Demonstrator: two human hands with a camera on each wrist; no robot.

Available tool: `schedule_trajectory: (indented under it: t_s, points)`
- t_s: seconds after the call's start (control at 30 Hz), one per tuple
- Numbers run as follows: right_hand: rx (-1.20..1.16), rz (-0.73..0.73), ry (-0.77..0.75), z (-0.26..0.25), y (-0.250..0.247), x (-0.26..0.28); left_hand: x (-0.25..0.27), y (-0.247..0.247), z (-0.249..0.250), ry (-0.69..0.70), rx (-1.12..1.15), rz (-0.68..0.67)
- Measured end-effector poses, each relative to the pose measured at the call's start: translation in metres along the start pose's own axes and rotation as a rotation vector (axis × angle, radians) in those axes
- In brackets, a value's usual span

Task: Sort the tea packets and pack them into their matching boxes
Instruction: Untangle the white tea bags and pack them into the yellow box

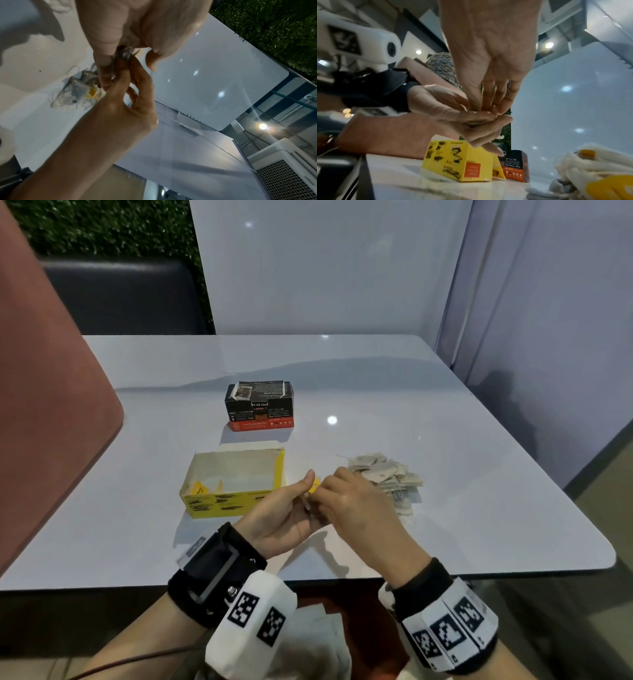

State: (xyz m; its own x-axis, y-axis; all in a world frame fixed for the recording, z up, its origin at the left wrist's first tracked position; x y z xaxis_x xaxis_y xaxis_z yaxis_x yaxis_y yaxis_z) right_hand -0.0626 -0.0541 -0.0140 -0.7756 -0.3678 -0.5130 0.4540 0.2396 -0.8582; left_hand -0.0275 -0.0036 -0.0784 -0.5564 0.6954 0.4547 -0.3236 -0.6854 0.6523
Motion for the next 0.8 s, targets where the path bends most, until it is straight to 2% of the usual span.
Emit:
schedule_trajectory:
  t_s: [0.07, 0.13, 0.17, 0.27, 0.33, 0.5, 0.63, 0.8]
  points:
    - [-0.100, -0.022, -0.010, 0.000, 0.005, 0.005, 0.001, -0.004, 0.001, 0.005, -0.008, 0.011]
    - [-0.286, -0.003, 0.124, 0.025, 0.002, 0.005, 0.002, -0.010, 0.002, 0.007, 0.006, 0.035]
    - [-0.294, -0.024, 0.234, 0.045, 0.000, 0.004, 0.002, -0.014, 0.003, 0.008, 0.003, 0.052]
    - [-0.045, -0.223, 0.440, 0.101, 0.005, 0.002, 0.002, -0.019, 0.000, 0.011, -0.107, 0.090]
    - [0.066, -0.317, 0.441, 0.115, 0.014, -0.007, -0.001, -0.019, -0.005, -0.011, -0.197, 0.090]
    - [0.220, -0.501, 0.349, 0.109, 0.039, -0.023, -0.010, -0.017, -0.010, -0.031, -0.307, 0.068]
    - [0.219, -0.464, 0.363, 0.114, 0.038, -0.024, -0.011, -0.016, -0.005, 0.016, -0.286, 0.089]
    - [0.163, -0.251, 0.429, 0.125, 0.015, -0.025, -0.012, -0.019, -0.003, 0.018, -0.272, 0.165]
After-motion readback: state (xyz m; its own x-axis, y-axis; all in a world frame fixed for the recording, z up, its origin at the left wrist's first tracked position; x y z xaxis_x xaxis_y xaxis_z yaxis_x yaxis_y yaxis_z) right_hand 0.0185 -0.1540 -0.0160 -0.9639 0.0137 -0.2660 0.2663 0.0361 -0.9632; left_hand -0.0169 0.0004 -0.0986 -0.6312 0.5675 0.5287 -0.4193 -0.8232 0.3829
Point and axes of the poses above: each hand's wrist, its own x-axis away from the middle knuckle, its own y-axis out of the palm, z = x × y, the point moved 8 cm from there along -x, towards the middle knuckle, and after that the axes turned 7 degrees about -y, right-handed, at the moved point
